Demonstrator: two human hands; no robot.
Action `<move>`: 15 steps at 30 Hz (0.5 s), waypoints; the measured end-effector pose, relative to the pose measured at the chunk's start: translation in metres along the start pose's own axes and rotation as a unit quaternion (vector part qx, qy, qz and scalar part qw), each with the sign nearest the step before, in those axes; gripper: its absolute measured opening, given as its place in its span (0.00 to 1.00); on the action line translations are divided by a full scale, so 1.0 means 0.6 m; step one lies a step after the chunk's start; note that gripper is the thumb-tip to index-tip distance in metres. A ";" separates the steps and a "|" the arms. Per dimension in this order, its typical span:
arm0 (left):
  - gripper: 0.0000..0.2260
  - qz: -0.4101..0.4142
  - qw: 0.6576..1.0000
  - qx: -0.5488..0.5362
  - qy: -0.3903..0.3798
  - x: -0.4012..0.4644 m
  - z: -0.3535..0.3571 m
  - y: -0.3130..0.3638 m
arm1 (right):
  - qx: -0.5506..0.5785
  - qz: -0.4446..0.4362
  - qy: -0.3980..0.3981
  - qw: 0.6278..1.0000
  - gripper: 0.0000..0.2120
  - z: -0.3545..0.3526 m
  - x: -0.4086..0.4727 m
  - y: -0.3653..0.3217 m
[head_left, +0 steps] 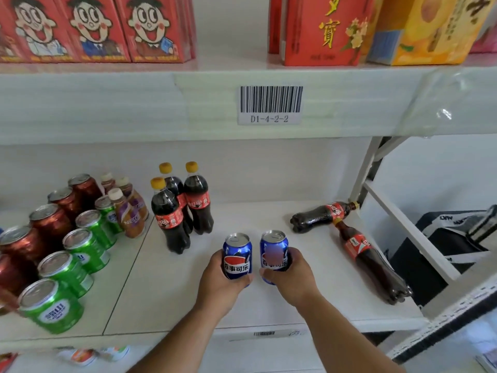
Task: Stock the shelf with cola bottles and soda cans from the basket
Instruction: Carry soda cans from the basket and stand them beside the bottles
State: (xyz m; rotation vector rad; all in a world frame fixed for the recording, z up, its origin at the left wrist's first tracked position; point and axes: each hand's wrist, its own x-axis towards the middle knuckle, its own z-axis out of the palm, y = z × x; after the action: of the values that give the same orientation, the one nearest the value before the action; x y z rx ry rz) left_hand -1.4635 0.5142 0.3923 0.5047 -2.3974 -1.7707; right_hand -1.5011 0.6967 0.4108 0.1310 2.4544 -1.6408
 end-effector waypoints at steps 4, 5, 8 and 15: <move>0.33 0.006 1.000 0.001 0.013 0.029 0.015 -0.009 | -0.001 -0.007 -0.006 1.000 0.24 0.003 0.030 0.008; 0.34 0.007 1.000 0.001 0.015 0.036 0.017 -0.012 | -0.002 -0.009 -0.007 1.000 0.25 0.005 0.036 0.012; 0.36 0.008 1.000 0.008 0.024 0.055 0.020 -0.025 | -0.002 -0.010 -0.004 1.000 0.27 0.010 0.049 0.020; 0.39 0.016 0.999 0.035 0.006 0.065 0.029 -0.040 | 0.012 -0.023 0.000 1.000 0.31 0.021 0.040 0.027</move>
State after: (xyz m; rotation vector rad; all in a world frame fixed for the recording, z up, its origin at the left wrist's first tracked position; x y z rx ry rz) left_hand -1.5001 0.5107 0.3605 0.4816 -2.4517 -1.6727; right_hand -1.5206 0.6908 0.3870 0.0797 2.4562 -1.6885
